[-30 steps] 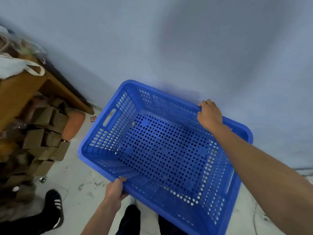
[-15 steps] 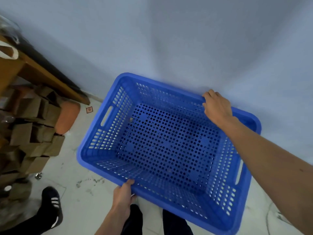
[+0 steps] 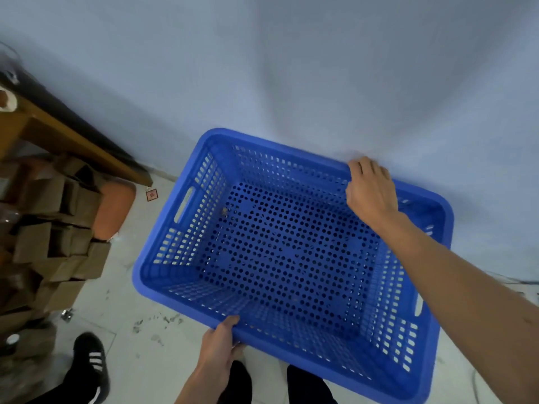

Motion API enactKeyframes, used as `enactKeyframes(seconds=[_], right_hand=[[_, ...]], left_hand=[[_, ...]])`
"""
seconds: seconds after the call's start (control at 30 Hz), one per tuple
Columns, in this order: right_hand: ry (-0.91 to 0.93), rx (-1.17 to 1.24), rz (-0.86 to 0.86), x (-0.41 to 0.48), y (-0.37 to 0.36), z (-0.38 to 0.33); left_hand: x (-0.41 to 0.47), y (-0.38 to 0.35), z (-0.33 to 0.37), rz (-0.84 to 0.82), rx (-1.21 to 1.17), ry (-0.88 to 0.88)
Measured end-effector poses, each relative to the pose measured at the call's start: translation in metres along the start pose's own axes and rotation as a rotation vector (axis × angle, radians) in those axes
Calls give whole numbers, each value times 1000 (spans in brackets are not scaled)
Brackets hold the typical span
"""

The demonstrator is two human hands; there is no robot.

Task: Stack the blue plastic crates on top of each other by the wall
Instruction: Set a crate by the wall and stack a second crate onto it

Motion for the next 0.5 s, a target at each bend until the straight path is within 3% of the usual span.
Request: enactKeyframes(seconds=[0.1,0.2,0.4,0.5], right_hand=[[72,34,-24,-28,4,-24],[109,84,-116,-58,6,-41],[-36,253,-315,-110,21,-58],[-5,302,-435,-140,23,-72]], left_hand=[[-8,8,7,-49,132,39],[-16,24,19,0,557,-27],[-27,59,54,12,1497,-505],[-40,56,71,175,1595,-852]])
Point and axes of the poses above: each hand's wrist, its own x-axis towards the middle knuckle, its own y-axis out of the back of the hand, z = x × y, the point moved 1 cm from there along x, towards the middle knuckle, and after that the axes turned 5 degrees about y, right-handed, at the moved point
